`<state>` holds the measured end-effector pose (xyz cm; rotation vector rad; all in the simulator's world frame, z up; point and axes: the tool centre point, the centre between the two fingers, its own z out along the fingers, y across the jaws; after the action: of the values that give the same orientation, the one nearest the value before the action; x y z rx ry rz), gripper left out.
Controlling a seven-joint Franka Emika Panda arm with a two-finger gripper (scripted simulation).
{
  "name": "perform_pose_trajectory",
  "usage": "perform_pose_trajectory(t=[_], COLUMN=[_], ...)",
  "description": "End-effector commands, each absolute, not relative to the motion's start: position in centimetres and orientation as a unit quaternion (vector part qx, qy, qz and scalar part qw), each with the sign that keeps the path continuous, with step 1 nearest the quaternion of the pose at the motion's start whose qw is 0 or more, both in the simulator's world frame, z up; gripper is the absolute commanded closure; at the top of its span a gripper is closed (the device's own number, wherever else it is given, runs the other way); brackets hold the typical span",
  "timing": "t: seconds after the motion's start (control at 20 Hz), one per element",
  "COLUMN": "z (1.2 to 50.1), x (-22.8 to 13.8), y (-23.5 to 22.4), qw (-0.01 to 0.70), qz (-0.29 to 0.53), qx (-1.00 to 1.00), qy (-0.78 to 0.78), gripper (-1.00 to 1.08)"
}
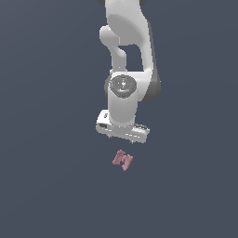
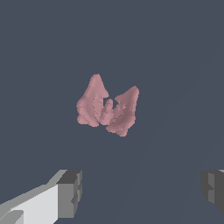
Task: Pick up the object and move it to a goal position.
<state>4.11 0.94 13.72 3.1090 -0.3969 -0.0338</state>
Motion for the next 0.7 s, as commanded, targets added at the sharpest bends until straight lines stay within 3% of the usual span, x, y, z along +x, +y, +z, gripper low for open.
perform_pose_trajectory(t=[0.0,0.65], z=[12.8,9.3], x=[5.3,9.1], y=[1.1,2.0], qw=[0.003,0.0], qz=[-0.009,-0.001], qx=[0.987,0.962], qy=[-0.16,-0.272], gripper=[-0.92,-0.92])
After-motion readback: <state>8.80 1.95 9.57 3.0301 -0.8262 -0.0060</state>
